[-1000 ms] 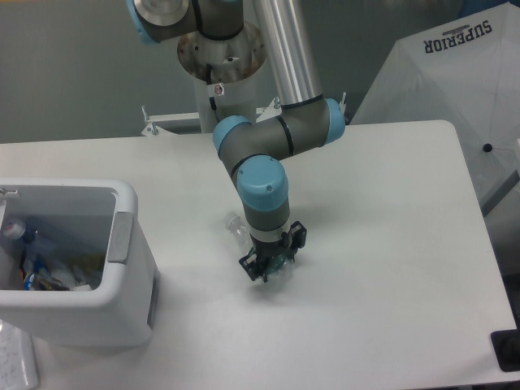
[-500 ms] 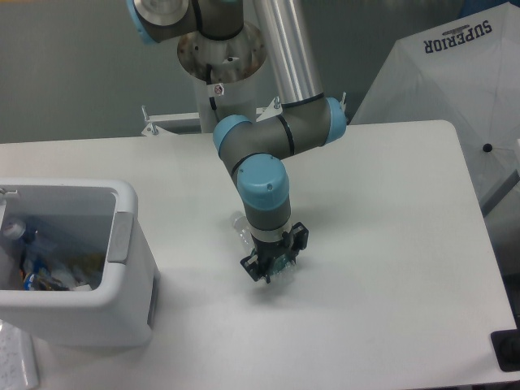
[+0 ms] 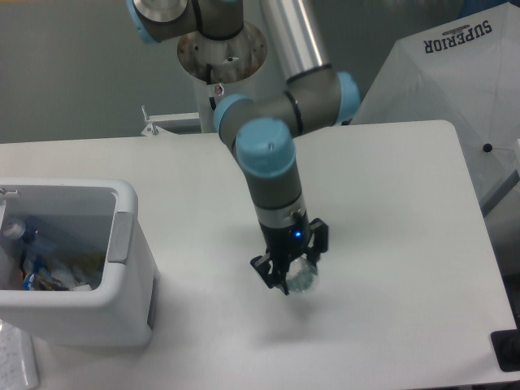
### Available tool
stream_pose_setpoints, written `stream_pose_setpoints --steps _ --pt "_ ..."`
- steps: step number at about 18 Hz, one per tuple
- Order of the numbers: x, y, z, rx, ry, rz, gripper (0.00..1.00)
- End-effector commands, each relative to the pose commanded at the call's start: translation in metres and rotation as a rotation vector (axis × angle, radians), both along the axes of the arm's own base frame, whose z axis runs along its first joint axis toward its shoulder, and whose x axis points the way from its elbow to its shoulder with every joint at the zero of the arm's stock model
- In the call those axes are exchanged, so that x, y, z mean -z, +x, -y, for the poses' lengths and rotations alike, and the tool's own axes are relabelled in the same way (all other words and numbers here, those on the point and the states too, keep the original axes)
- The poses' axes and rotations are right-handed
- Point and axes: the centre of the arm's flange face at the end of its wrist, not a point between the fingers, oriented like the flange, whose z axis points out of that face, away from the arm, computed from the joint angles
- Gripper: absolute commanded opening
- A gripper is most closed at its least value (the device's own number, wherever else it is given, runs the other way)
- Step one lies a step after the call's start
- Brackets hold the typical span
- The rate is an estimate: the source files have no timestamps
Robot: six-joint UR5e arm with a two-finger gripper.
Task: Place the trash in the trash can
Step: 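Carry the green-labelled bottle over the white bin, then open the gripper to release the bottle into the bin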
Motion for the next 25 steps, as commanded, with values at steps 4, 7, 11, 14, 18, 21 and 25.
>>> stream_pose_setpoints --steps 4,7,11,14,18,21,25 --pt "-0.053 0.029 -0.007 0.045 0.058 -0.068 0.65" --pt "-0.117 0.051 0.004 0.057 0.135 -0.146 0.65" --pt "-0.185 0.097 -0.011 0.133 0.243 -0.217 0.65" --pt "-0.21 0.128 -0.017 0.183 0.283 -0.239 0.65" --pt "-0.214 0.202 -0.045 0.305 0.309 -0.219 0.65" --pt "-0.203 0.251 -0.056 0.384 0.3 -0.192 0.65" --pt "-0.166 0.292 -0.064 0.449 0.249 -0.141 0.7"
